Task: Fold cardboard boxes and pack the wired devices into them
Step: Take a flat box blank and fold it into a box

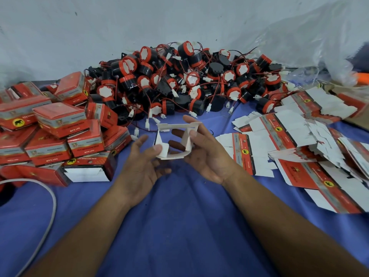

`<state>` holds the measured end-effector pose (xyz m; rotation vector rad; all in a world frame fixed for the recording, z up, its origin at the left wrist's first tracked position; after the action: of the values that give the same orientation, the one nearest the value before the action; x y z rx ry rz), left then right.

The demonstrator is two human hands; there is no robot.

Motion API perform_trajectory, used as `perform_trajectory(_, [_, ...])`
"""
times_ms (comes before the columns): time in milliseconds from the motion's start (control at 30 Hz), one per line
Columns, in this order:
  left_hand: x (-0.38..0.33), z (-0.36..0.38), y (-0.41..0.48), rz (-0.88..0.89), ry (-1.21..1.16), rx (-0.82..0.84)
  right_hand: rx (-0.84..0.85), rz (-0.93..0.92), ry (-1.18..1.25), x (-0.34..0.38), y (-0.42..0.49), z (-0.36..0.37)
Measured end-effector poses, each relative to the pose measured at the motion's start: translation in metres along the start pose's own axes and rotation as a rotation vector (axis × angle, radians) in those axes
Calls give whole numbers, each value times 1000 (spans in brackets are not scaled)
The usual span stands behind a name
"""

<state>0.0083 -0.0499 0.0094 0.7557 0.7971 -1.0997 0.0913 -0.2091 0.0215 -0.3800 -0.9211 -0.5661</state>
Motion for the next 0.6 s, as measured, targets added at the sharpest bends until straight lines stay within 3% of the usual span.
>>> perform_trajectory(200, [12, 4, -5, 230, 368, 178, -201, -51, -216, -8, 2, 5])
perform_trajectory(367, [12, -1, -4, 336, 541, 77, -143, -54, -291, -8, 2, 7])
perform_trajectory(500, [9, 2, -3, 297, 405, -75, -57, -15, -279, -11, 4, 10])
perform_trajectory(600, [6, 3, -3, 243, 326, -93, 6, -15, -224, -10, 5, 9])
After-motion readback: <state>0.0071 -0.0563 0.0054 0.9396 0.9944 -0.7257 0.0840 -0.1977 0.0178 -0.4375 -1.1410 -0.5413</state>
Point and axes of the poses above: each hand's wrist, its own y-axis towards the middle knuckle, its own z-axis out of the palm, x = y × z, the point moved 1 cm from there along y, towards the middle knuckle, and after that the axes turned 12 degrees about z, right-handed, at the moved point
